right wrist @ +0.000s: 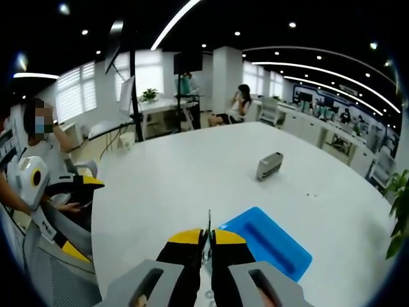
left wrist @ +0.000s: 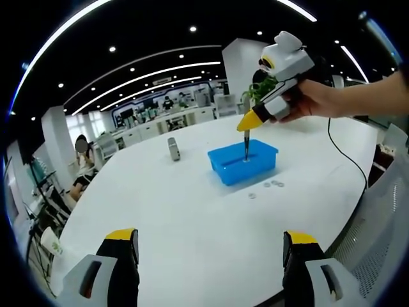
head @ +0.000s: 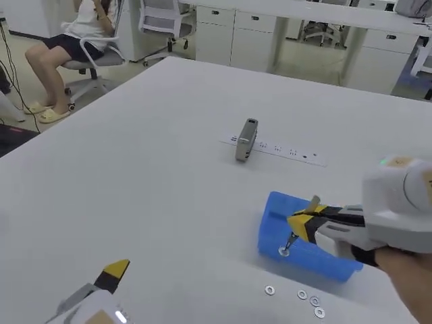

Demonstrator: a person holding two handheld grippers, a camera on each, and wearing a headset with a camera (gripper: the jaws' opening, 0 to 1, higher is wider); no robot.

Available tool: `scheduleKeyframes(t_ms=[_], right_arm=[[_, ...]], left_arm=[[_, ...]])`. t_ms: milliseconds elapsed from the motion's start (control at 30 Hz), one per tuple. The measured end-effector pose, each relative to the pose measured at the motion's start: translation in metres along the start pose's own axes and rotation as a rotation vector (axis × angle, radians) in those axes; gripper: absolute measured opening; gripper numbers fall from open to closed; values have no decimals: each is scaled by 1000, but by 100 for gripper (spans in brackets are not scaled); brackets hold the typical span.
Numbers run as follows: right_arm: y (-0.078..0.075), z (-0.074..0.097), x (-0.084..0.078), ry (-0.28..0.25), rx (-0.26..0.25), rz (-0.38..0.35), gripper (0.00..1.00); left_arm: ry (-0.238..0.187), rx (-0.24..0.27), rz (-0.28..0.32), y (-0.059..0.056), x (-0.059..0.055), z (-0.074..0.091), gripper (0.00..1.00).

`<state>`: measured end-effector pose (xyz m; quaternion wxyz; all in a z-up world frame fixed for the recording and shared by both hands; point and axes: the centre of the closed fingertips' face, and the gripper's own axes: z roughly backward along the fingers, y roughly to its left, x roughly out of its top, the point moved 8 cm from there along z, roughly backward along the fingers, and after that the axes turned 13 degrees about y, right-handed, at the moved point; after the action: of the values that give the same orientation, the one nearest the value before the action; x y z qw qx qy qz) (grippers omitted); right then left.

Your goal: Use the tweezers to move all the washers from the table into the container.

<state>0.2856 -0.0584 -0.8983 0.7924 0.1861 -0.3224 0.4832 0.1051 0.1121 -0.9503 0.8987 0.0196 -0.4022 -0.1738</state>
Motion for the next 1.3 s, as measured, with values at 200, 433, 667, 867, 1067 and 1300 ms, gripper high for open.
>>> scheduleKeyframes(t_ms=[200,433,667,867,1067,1300], right_arm=[[-4,-2,4,-9,-9,-7,0],[-8,-10,5,-1,-37,0,0],[-14,-18,7,8,-49,13,0],[-22,-25,9,2,-56,1,0],[-28,-29,11,-9,-70,-15,0],[-33,-38,6,-6,-78,-35,1]], left_arm=[[6,6,0,0,0,0,96],[9,13,-2,1,0,0,96],[19,15,-5,1,-1,-1,95],[22,13,-6,1,-1,-1,95],[35,12,-10,1,-3,-3,94],[45,6,-18,-1,-4,-4,94]])
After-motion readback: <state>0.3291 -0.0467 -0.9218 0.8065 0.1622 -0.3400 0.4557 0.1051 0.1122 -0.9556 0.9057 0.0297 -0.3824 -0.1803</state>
